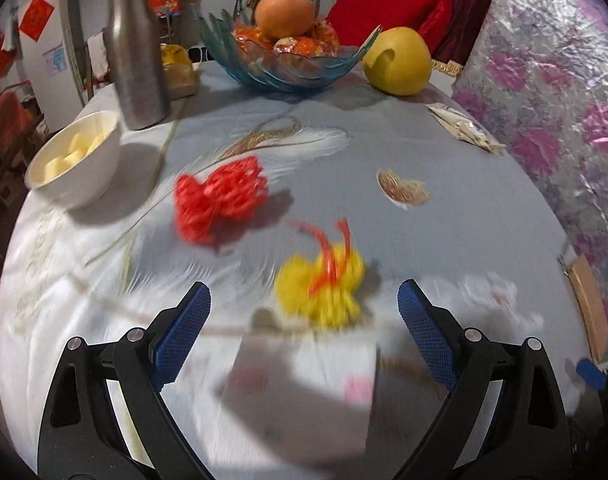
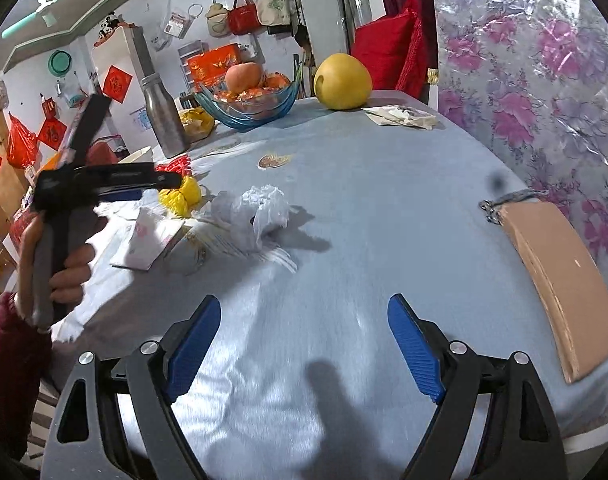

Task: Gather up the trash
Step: 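Grasp the yellow mesh fruit net with the left gripper while the right grasps the white plastic bag, then carry both items to the red wastebasket and open both grippers over it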

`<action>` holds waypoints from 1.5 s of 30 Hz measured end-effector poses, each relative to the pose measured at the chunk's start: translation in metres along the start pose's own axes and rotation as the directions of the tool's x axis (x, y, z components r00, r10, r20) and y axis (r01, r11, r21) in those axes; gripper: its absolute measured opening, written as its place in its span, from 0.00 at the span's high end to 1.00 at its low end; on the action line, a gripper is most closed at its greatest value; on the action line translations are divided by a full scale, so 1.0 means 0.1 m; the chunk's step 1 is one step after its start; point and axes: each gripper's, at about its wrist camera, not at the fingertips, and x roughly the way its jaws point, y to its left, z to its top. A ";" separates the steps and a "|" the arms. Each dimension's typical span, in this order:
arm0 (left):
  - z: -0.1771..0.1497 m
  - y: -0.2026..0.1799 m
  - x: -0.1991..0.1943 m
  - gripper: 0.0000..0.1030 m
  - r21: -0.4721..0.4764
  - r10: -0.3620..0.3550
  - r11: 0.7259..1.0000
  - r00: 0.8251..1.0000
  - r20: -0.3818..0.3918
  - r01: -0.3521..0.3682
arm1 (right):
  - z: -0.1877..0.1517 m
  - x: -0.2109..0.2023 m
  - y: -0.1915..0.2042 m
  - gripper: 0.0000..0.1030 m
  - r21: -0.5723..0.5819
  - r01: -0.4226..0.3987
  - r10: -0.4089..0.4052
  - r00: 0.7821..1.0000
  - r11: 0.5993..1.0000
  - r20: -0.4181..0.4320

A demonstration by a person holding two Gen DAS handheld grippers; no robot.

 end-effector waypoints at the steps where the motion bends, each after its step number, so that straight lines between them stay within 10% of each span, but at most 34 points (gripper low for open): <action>1: 0.02 0.00 0.07 0.13 0.001 -0.003 1.000 1.000 -0.005 0.003 | 0.02 0.04 0.01 0.18 -0.003 0.005 -0.005 1.000 1.000 -0.005; 7: -0.05 -0.05 0.23 0.56 0.070 -0.019 0.997 1.000 0.006 0.018 | 0.17 0.25 0.04 0.18 0.003 0.003 -0.003 1.000 1.000 -0.019; 24: 0.03 0.20 -0.25 0.56 -0.020 -0.085 0.996 0.987 0.139 0.089 | 0.72 1.09 0.59 0.20 -0.041 -0.013 0.009 0.995 0.999 -0.102; 25: 0.03 0.21 -0.25 0.56 -0.022 -0.089 0.995 0.986 0.141 0.093 | 0.71 1.14 0.60 0.41 -0.043 -0.010 0.005 0.993 0.999 -0.118; 26: 0.03 0.22 -0.26 0.56 -0.025 -0.092 0.995 0.985 0.142 0.097 | 0.69 1.17 0.60 0.83 -0.036 -0.022 0.017 0.990 0.999 -0.137; 34: -0.08 0.17 -0.42 0.56 -0.014 -0.119 0.992 0.978 0.170 0.123 | 0.52 0.15 0.49 0.82 -0.041 -0.045 0.048 0.996 0.998 0.077; 45: -0.77 -0.42 -0.75 0.55 0.065 -0.215 0.976 0.967 0.135 0.208 | 0.01 -0.68 -0.11 0.81 0.041 0.052 -0.057 0.991 0.998 0.120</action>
